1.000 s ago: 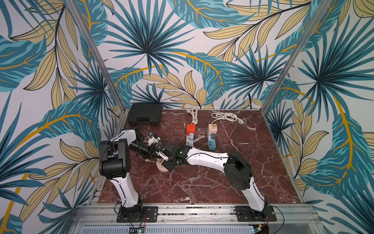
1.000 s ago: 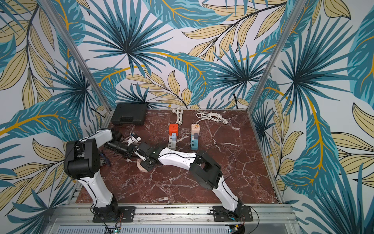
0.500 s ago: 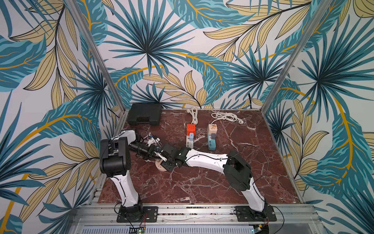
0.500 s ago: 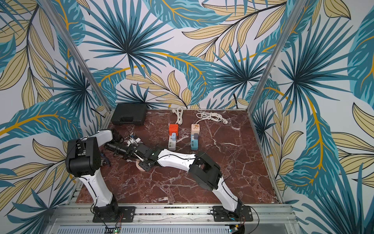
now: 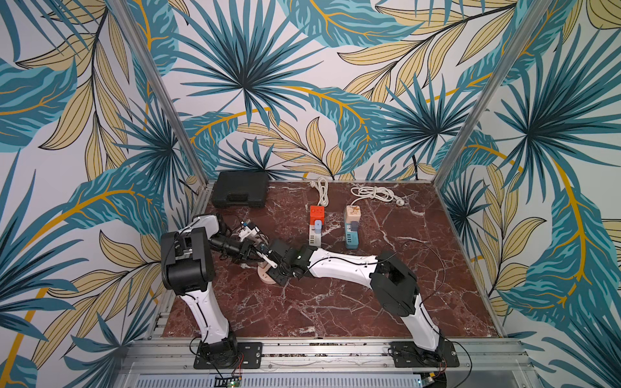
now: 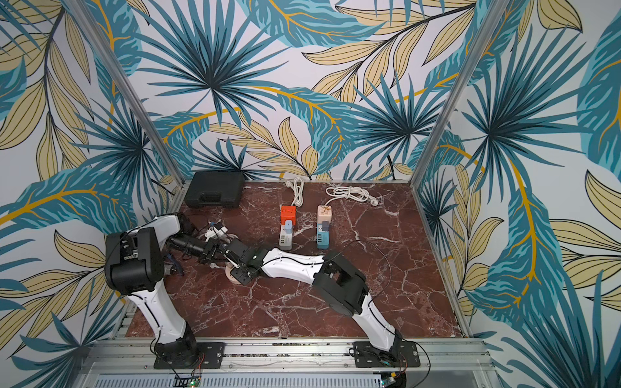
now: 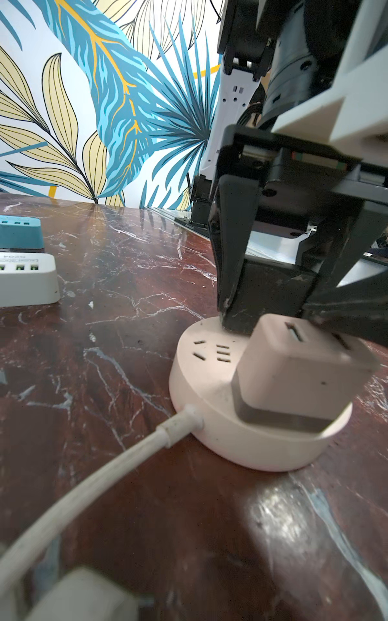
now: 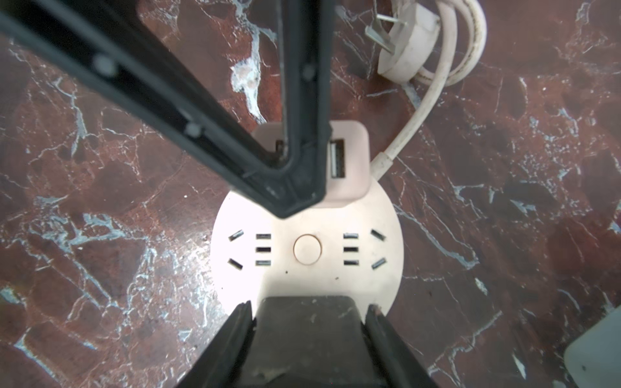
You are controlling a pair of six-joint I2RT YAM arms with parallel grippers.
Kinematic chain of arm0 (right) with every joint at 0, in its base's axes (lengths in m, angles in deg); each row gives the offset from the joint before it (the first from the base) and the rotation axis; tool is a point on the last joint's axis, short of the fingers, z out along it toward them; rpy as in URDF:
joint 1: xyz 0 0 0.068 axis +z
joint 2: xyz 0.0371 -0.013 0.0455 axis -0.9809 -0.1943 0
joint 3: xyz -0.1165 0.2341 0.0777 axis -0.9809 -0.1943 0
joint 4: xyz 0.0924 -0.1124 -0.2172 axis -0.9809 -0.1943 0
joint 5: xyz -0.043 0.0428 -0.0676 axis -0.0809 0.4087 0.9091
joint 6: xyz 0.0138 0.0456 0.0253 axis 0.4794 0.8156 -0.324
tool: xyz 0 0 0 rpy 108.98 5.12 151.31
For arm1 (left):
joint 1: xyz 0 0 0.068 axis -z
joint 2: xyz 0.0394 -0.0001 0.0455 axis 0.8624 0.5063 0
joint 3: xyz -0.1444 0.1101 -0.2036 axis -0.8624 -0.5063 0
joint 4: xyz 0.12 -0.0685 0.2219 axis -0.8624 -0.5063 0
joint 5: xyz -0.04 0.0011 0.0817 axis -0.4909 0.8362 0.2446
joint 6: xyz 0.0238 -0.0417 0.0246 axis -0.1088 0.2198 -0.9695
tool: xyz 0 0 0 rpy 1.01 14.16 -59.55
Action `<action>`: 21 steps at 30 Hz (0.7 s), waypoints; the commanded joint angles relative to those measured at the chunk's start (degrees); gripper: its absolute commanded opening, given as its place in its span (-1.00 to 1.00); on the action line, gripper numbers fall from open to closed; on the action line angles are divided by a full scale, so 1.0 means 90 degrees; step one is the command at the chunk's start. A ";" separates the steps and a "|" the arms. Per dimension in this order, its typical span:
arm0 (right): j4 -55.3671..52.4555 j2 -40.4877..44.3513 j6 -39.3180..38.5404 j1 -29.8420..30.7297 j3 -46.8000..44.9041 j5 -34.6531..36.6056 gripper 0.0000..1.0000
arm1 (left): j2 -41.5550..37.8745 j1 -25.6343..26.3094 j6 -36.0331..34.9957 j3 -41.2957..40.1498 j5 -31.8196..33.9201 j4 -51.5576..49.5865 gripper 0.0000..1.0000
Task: Pull the plug off the socket
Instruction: Adjust the socket at the center of the board, then remove the plug from the socket.
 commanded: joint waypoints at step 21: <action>-0.0415 -0.0048 -0.0297 0.0188 0.0347 0.0698 -0.55 | 0.0413 -0.0050 0.0613 -0.0061 0.0871 0.0808 -1.00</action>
